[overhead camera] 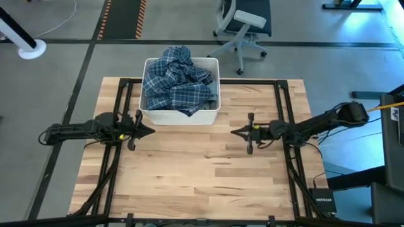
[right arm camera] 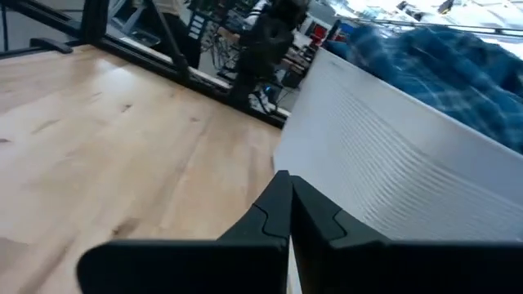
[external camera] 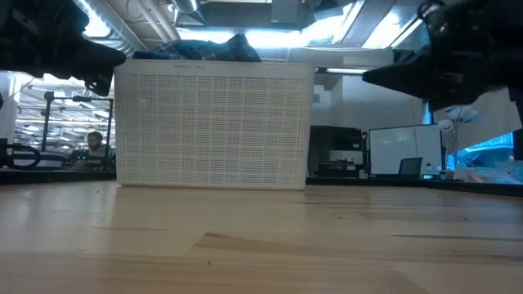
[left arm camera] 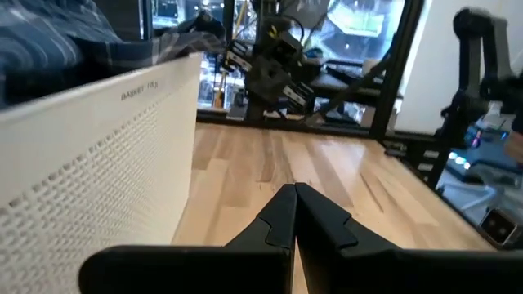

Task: Sort clothes
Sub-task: Return to Home Position

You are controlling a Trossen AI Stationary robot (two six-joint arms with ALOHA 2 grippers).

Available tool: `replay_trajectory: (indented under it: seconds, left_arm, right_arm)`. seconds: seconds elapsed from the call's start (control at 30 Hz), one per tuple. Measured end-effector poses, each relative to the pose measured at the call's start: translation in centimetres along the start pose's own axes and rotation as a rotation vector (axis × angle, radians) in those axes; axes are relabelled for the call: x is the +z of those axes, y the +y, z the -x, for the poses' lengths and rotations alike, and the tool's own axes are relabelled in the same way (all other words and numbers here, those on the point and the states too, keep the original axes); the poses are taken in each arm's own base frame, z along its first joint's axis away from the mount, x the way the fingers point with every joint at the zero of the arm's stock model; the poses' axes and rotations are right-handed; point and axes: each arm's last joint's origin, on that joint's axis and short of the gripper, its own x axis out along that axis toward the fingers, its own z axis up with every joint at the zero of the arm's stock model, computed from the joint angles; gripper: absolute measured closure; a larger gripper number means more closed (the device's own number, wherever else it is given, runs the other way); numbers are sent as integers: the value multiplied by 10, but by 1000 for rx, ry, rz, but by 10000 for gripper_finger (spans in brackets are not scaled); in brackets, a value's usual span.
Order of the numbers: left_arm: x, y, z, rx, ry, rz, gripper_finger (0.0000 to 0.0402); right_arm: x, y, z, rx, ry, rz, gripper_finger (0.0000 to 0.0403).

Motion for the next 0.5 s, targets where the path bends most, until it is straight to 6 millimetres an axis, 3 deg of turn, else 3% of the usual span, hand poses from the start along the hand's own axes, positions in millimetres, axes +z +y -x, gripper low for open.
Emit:
replay_trajectory:
  seconds: [0.2,0.5]
  left_arm:
    - [-1,0,0,-14,6,-26,399]
    - [1,-1,1,-22,-3,-58,399]
  right_arm:
    - [-16,-10,29,-61,-22,-24,387]
    - [-7,-18,46,-95,-54,32,376]
